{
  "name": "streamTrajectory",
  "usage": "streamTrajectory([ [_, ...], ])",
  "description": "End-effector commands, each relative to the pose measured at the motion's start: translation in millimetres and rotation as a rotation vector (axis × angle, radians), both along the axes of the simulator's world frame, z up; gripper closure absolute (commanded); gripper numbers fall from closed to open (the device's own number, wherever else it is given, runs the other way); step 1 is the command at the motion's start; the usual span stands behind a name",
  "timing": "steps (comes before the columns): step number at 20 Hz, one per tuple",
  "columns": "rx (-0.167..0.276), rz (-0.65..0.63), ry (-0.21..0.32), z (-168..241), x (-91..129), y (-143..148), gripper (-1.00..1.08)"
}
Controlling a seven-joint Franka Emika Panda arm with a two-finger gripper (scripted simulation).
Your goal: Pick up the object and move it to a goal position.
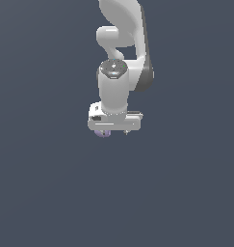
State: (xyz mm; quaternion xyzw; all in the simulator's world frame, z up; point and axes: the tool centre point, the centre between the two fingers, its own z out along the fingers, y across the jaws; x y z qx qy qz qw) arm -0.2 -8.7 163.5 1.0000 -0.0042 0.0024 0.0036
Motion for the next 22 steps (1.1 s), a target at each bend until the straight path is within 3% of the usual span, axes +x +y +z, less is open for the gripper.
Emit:
streamTrajectory([
  [1,0.0,0.0,0.0,0.0,0.0,0.0,-0.92],
  [22,-0.009,0.049,-0.004,8.0,-1.0,-20.4,-0.92],
])
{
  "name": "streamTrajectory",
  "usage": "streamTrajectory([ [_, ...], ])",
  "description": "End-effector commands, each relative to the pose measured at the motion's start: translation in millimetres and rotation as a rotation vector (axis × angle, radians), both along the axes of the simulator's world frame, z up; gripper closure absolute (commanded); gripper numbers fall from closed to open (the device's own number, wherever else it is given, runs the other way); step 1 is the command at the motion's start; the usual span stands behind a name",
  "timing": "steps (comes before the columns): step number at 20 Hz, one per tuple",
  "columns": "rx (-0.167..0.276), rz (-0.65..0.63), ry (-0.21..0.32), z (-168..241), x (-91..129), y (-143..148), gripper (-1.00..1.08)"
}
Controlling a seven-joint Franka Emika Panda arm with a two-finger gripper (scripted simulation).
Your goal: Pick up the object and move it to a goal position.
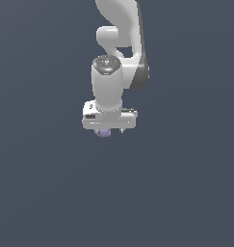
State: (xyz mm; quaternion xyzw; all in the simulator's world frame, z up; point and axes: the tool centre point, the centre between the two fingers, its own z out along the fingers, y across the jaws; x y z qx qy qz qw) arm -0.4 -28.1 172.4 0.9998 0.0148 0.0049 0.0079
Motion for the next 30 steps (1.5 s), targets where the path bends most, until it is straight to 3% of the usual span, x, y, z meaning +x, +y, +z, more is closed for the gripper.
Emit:
streamTrajectory([
  [1,0.0,0.02,0.001,-1.7,-1.6,-1.7,-0.92],
  [10,-0.001,0.163,0.005,-13.8,-12.7,-10.9,-0.92],
  [30,0.002,0.643,0.016,-50.6,-53.7,-36.1,-0.92],
])
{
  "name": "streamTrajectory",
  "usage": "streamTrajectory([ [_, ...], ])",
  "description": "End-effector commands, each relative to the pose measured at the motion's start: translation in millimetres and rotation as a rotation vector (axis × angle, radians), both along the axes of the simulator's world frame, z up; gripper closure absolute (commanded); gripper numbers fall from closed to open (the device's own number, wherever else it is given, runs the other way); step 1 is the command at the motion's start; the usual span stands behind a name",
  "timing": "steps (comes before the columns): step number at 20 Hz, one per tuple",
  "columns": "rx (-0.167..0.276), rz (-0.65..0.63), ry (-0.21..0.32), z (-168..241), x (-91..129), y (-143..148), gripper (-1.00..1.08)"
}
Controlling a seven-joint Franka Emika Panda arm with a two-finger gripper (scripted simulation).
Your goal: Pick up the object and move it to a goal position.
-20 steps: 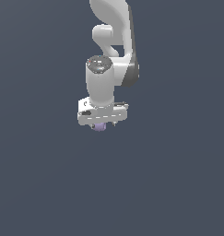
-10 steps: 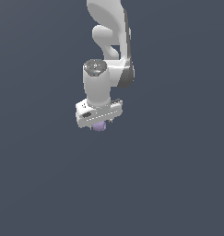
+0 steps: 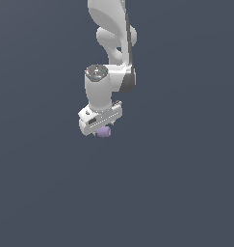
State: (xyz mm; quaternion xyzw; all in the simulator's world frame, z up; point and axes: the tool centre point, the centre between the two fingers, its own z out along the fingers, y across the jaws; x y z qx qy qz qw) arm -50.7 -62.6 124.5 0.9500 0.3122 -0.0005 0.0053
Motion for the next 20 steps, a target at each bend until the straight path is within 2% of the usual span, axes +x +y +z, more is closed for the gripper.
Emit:
streamTrajectory([
  [1,0.001,0.062,0.001,-4.4,-5.6,-2.7,-0.92],
  [12,0.006,0.322,0.004,-21.8,-29.8,-12.5,-0.92],
  [20,0.009,0.442,0.005,-29.3,-41.3,-16.2,-0.92],
])
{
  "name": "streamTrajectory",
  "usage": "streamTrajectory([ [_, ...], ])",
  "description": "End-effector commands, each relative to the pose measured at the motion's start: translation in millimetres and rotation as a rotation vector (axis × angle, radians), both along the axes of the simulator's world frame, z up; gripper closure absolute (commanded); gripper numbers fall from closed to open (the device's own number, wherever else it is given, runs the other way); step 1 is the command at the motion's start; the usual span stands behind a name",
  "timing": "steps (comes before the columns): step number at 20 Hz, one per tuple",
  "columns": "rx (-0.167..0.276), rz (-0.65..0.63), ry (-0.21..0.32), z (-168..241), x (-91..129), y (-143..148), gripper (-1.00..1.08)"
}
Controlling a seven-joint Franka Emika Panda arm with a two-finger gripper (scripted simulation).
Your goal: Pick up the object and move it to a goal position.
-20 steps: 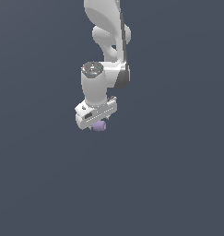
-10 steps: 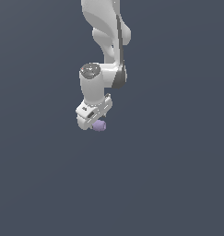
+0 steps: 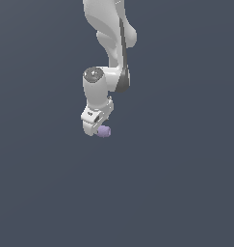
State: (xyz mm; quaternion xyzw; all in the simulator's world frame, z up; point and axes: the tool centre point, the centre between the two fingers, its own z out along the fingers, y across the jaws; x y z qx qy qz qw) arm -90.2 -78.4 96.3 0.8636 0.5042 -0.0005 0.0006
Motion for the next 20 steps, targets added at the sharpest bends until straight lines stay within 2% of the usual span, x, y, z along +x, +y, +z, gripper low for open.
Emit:
streamTrajectory([
  [1,0.001,0.029,0.0,-1.7,-2.7,-0.7,-0.92],
  [12,0.001,0.056,0.0,-6.0,-5.5,-1.7,-0.92],
  [20,0.002,0.059,0.0,-36.8,-6.6,-1.1,-0.92],
])
